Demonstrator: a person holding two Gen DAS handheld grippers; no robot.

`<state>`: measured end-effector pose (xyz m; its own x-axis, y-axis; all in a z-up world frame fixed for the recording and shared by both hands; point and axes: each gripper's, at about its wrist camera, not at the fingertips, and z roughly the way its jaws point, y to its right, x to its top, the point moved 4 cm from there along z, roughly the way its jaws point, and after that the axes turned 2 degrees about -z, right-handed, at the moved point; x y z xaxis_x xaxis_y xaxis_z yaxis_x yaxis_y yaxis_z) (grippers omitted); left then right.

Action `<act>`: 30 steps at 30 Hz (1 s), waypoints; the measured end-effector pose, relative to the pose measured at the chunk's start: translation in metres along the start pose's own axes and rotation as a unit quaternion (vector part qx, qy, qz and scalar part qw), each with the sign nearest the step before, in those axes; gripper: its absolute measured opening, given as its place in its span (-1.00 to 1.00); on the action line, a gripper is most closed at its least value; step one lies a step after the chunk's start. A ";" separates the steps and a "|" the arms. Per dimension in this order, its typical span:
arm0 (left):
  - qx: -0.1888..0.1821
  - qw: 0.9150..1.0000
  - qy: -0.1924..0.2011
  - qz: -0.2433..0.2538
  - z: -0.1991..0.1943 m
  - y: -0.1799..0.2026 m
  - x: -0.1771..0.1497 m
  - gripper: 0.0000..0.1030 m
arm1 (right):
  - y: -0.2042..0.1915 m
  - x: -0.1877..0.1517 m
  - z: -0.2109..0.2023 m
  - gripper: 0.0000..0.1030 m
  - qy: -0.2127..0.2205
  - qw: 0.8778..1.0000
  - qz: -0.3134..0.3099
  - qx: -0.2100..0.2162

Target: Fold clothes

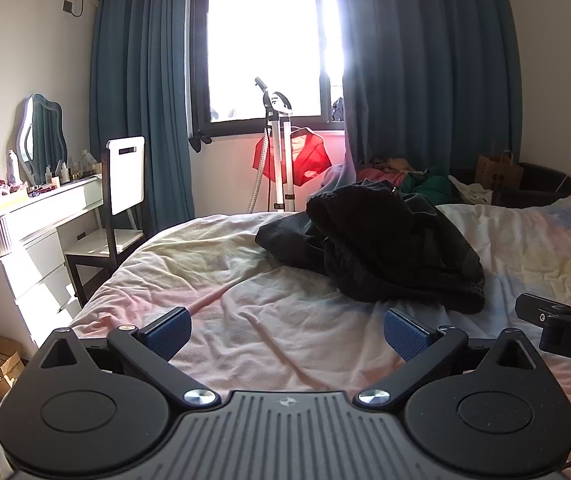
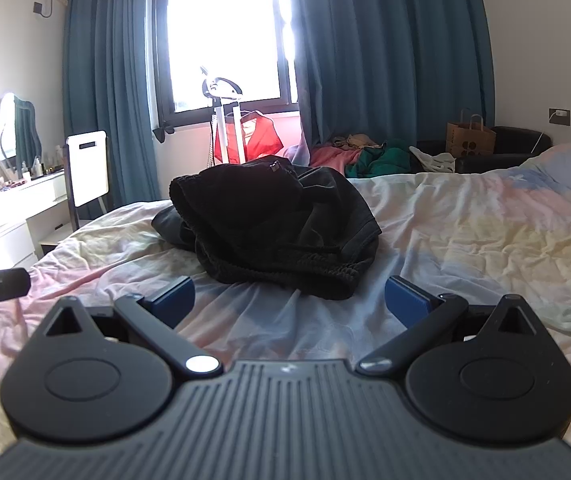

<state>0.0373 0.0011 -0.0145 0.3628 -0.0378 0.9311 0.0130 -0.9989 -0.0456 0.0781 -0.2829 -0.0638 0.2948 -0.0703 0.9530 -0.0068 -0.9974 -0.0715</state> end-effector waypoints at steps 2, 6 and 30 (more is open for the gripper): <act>-0.001 1.000 0.001 -0.003 0.000 0.000 0.000 1.00 | 0.000 0.001 -0.001 1.00 0.000 1.000 0.000 0.000; -0.001 1.000 0.001 -0.005 0.001 0.000 0.000 1.00 | -0.001 -0.002 0.002 1.00 0.002 1.000 0.003 0.000; -0.015 1.000 0.008 -0.023 0.001 -0.004 0.005 1.00 | -0.006 0.015 -0.014 1.00 0.039 0.999 0.014 -0.014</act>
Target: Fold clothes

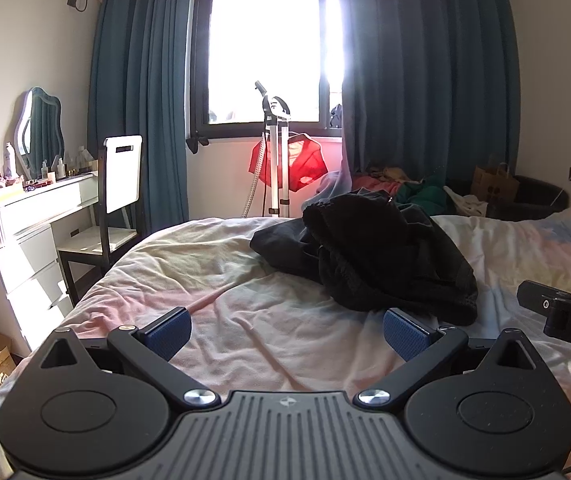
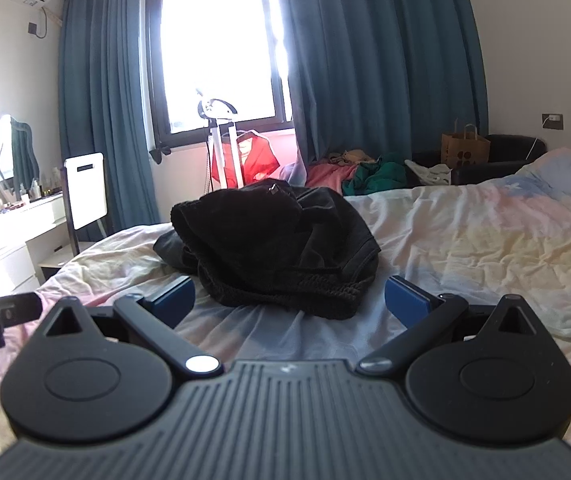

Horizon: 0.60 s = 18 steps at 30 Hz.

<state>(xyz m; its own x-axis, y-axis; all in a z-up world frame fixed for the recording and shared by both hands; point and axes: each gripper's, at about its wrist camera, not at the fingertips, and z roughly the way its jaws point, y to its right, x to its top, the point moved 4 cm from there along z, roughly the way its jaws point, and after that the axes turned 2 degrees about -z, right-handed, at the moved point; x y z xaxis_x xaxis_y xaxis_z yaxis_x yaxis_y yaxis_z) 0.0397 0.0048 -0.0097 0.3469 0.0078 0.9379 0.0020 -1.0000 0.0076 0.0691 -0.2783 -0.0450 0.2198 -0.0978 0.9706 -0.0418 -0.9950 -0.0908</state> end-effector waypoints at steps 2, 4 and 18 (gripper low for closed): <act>0.000 1.000 0.002 -0.006 -0.002 -0.003 0.002 1.00 | -0.004 0.006 -0.010 1.00 0.028 0.999 -0.007 -0.019; 0.000 1.000 0.005 -0.012 -0.004 -0.006 0.003 1.00 | -0.008 0.011 -0.020 1.00 0.047 0.999 -0.010 -0.021; 0.026 0.999 -0.005 -0.044 -0.005 -0.035 -0.004 1.00 | -0.022 0.049 -0.053 1.00 0.049 0.997 0.061 0.006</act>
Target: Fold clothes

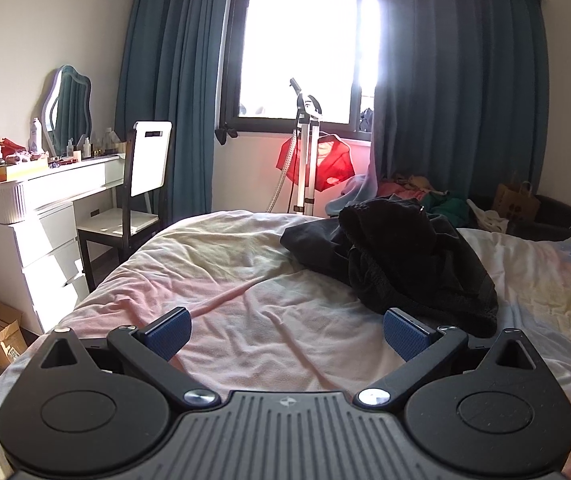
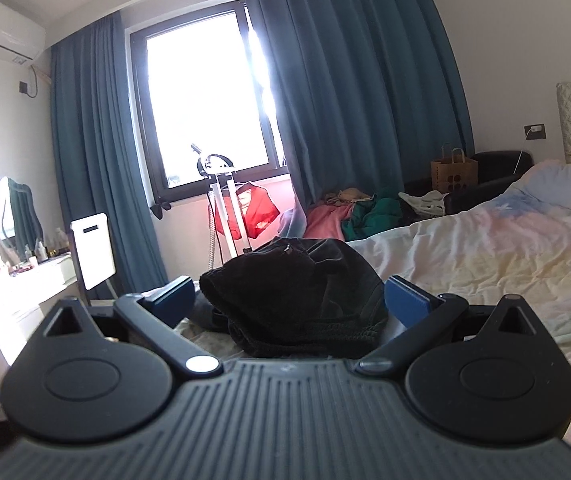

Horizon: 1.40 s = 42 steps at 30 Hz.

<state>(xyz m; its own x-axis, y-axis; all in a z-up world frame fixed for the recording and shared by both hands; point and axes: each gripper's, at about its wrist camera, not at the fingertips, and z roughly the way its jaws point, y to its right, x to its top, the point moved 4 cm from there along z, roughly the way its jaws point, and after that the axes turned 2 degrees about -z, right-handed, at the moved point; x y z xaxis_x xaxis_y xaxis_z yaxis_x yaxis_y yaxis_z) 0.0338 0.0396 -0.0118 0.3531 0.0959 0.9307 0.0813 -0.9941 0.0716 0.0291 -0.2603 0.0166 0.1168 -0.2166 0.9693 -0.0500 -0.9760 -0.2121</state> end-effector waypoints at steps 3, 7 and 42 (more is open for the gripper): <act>-0.010 1.000 -0.007 -0.013 0.003 -0.002 -0.003 1.00 | 0.003 0.004 0.003 1.00 0.003 1.000 -0.004 0.007; -0.019 1.000 -0.018 -0.014 0.011 0.004 -0.010 1.00 | 0.010 0.014 0.011 1.00 0.009 1.000 -0.020 0.008; -0.058 0.991 -0.049 -0.109 0.340 0.110 0.052 0.99 | 0.127 -0.059 0.104 -0.01 -0.112 0.988 0.104 -0.009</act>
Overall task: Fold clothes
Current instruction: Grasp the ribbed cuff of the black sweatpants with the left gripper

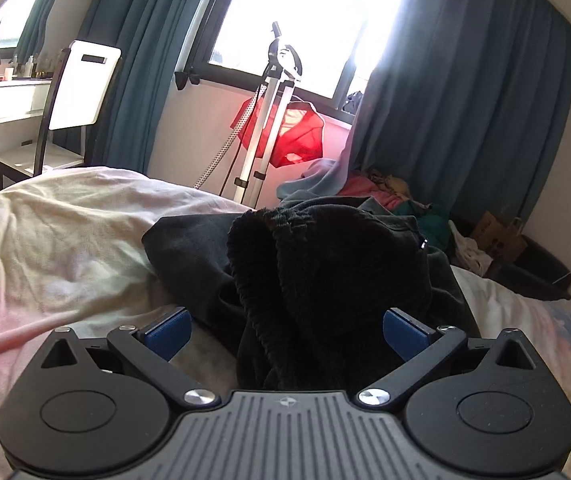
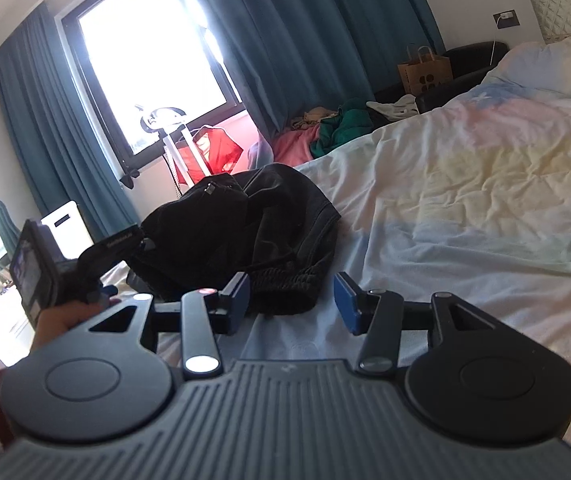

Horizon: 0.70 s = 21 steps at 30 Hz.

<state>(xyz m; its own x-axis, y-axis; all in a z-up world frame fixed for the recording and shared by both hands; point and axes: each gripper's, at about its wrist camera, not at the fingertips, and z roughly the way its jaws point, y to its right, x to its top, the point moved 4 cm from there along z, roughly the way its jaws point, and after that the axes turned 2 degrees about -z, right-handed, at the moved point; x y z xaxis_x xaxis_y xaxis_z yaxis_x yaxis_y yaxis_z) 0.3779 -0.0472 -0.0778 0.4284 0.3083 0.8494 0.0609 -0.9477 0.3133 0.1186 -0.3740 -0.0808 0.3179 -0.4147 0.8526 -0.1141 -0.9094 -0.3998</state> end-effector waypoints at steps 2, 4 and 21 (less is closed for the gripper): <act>0.020 1.000 -0.002 -0.013 0.022 0.000 0.005 0.98 | 0.002 -0.007 0.011 -0.01 -0.010 1.000 0.002 -0.001; 0.030 0.999 -0.007 -0.033 0.040 -0.003 0.009 0.71 | 0.003 -0.013 0.023 -0.01 -0.025 1.000 0.005 0.001; -0.094 0.994 0.047 -0.016 -0.091 0.028 0.048 -0.67 | -0.014 -0.028 0.039 0.03 -0.011 0.999 -0.045 -0.001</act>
<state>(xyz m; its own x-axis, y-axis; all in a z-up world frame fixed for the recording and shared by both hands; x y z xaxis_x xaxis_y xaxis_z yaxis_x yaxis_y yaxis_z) 0.3176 -0.0515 0.0105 0.3432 0.3520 0.8708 -0.0998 -0.9082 0.4064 0.1483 -0.3483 -0.1122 0.3485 -0.3308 0.8770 -0.0863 -0.9430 -0.3214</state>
